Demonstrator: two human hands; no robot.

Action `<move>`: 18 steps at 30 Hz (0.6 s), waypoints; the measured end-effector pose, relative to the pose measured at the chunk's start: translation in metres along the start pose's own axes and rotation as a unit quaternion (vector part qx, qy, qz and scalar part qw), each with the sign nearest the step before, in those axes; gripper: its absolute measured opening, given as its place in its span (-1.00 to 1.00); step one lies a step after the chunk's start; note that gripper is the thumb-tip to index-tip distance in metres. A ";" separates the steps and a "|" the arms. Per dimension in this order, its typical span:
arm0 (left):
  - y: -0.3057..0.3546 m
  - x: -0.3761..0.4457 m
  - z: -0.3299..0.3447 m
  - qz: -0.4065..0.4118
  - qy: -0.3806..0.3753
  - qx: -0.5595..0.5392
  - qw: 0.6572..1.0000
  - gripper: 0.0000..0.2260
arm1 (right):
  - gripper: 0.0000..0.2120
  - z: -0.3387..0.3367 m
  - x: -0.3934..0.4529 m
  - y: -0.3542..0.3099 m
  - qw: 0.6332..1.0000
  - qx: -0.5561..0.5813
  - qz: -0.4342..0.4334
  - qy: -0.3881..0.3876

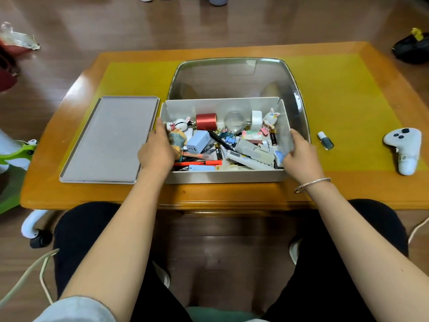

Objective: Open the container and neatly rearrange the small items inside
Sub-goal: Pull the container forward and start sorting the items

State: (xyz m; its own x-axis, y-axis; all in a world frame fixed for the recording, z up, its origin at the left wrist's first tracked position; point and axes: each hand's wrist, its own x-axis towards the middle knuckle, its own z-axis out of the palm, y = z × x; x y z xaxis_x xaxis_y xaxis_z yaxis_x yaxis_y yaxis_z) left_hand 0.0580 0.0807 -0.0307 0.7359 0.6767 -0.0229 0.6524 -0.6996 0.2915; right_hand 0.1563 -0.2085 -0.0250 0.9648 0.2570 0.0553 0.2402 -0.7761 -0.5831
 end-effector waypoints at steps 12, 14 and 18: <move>-0.034 -0.011 0.002 -0.011 0.044 0.013 0.999 -0.27 | -0.63 0.015 -0.030 0.000 0.995 0.084 -0.051 0.029; -0.036 -0.012 0.002 -0.002 0.045 0.013 0.999 -0.27 | -0.67 0.011 -0.022 0.009 0.994 0.077 -0.042 0.059; -0.036 -0.011 0.000 0.007 0.043 0.015 0.999 -0.27 | -0.66 0.001 0.007 0.044 0.996 -0.055 0.007 0.073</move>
State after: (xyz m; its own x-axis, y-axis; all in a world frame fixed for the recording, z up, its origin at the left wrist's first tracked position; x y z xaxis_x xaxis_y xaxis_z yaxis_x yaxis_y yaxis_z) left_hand 0.0266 0.0985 -0.0410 0.7282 0.6824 0.0630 0.6476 -0.7153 0.2628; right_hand 0.1735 -0.2402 -0.0508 0.9715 0.1646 0.1703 0.2286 -0.8400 -0.4921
